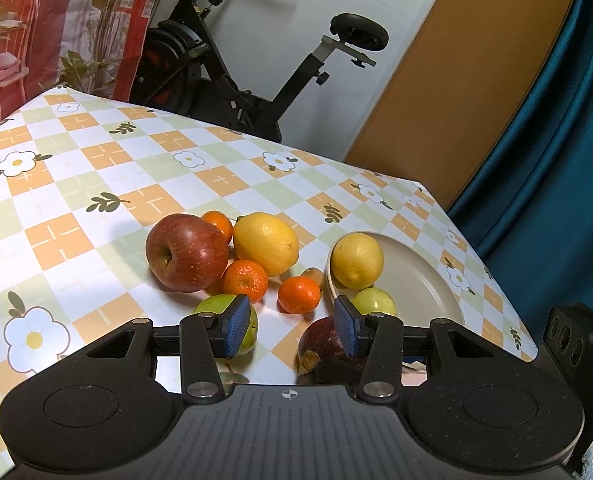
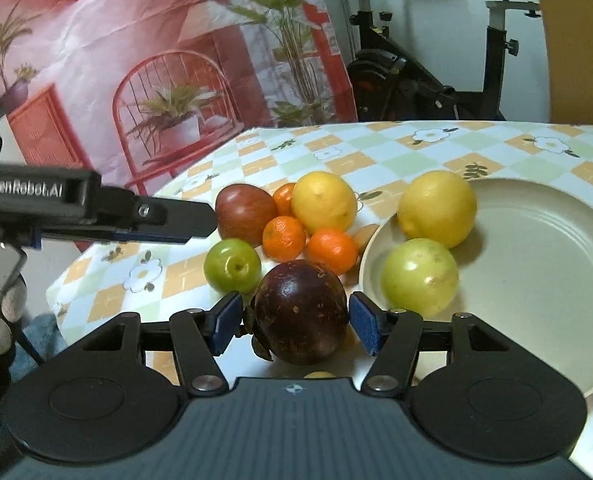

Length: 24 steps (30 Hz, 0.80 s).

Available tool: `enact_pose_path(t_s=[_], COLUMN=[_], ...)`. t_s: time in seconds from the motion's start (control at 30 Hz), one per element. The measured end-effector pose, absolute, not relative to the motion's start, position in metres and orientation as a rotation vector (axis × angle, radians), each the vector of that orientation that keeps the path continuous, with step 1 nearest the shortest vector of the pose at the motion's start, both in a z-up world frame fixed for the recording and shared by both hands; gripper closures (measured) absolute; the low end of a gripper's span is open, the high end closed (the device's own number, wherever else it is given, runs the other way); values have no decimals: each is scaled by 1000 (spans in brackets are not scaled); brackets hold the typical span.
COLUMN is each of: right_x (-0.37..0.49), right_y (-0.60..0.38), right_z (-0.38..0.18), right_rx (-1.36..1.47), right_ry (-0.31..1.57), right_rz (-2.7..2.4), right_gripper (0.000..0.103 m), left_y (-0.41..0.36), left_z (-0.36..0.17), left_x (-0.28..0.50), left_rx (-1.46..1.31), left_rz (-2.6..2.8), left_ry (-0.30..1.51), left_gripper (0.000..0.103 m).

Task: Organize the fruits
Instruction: 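Move the left tool to the dark purple mangosteen, then close the left tool fingers around the mangosteen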

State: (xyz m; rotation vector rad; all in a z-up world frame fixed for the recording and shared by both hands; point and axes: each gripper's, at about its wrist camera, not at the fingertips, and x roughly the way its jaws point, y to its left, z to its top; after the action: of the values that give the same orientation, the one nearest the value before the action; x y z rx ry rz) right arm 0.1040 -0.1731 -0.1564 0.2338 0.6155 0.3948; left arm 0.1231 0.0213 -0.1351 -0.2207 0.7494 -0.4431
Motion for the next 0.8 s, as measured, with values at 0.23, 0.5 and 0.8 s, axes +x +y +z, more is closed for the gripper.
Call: enact_pose_path(t_s=[0.23,0.5,0.8], right_x=[104,105,103], right_y=[-171,-164,-163], right_z=[-159,-160,-159], right_rx=[262,306,288], right_ry=[626,642,633], right_rz=[424,498,505], right_gripper=[42,42,41], left_y=[21,20,8], left_z=[-134,-140,-147], left_x=[122,125,126], left_rx=[-220,-213,-176], left_rz=[-443,-457,-495], left_ry=[749,780,832], left_gripper=[54,54,54])
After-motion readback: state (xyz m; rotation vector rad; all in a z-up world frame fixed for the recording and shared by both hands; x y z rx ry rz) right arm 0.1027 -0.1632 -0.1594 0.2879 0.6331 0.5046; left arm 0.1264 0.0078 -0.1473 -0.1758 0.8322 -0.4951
